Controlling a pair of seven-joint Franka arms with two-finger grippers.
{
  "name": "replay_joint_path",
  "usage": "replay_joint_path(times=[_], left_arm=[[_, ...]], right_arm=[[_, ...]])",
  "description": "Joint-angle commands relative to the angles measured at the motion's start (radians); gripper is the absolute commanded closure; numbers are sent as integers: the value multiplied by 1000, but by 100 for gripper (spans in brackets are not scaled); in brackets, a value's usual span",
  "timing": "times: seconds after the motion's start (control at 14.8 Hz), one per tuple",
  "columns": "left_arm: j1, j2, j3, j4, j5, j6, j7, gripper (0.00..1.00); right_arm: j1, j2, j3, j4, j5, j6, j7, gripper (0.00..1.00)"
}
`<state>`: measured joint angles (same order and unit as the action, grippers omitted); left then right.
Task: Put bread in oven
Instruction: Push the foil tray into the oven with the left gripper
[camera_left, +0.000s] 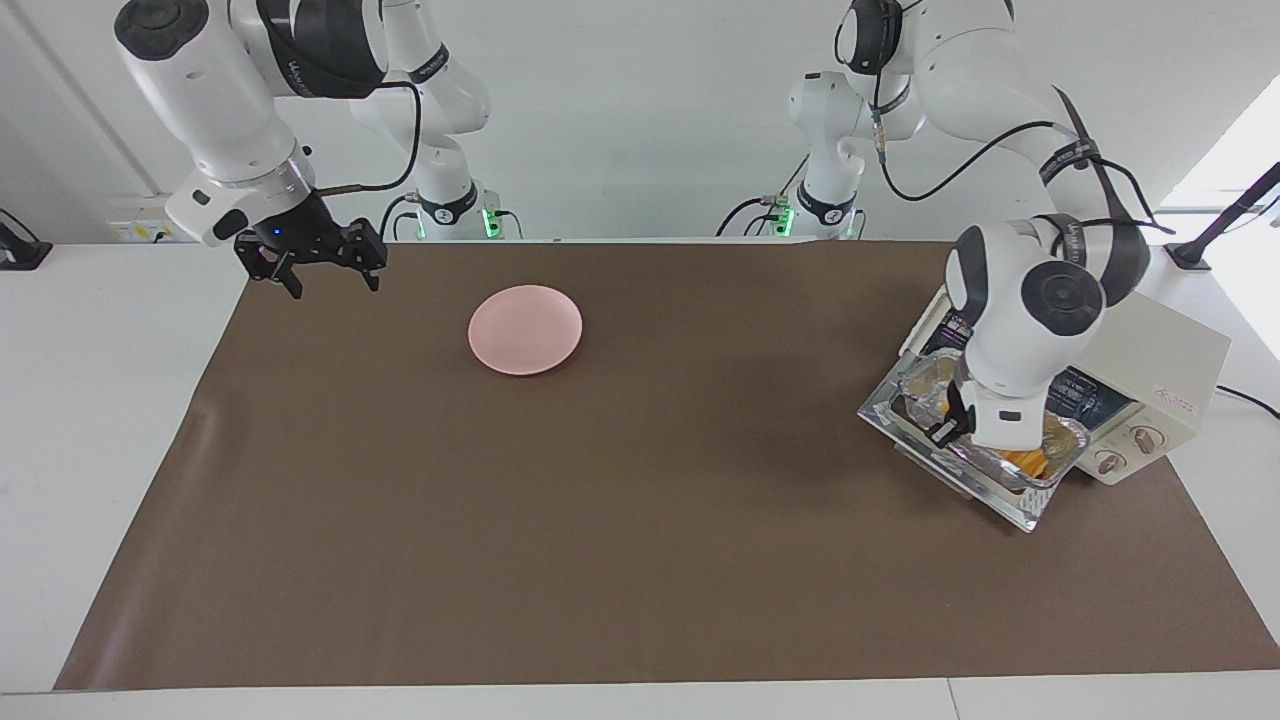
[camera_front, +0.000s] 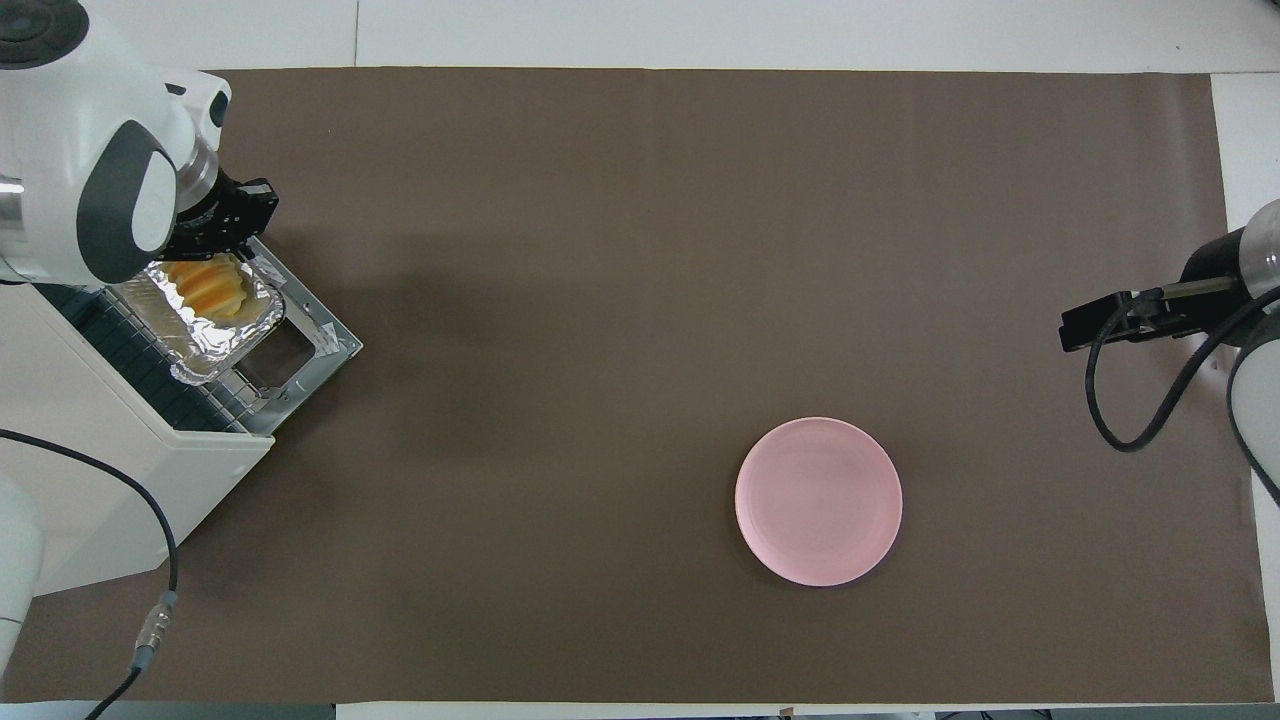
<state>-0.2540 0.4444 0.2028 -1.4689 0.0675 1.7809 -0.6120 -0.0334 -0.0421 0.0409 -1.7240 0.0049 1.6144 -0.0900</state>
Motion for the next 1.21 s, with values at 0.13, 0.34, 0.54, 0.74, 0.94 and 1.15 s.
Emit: replay_joint_path(times=[0.13,0.34,0.54,0.74,0.94,1.15], left_arm=[[82,11,-10,24,-11,-98,60,100],[84,-1,-8,-1,-3,-147,58,100],[75,-38,-8,-89,0,-106,57,100],[68,-49,-10,-110,0,-123,49,100],[78,-59,-8,-137,0,-113,18,100],[81,-58,-5,-137,0,-71,-73,100]], right_arm=[[-20,-13,16,-8,-11,-8,-17,0],[-20,-13,16,-8,-11,-8,-17,0],[-20,-13,16,-8,-11,-8,-17,0],[-20,-13,16,-8,-11,-8,-17,0],[-20,-13,16,-8,-11,-8,-17,0],[-20,-13,16,-8,-11,-8,-17,0]])
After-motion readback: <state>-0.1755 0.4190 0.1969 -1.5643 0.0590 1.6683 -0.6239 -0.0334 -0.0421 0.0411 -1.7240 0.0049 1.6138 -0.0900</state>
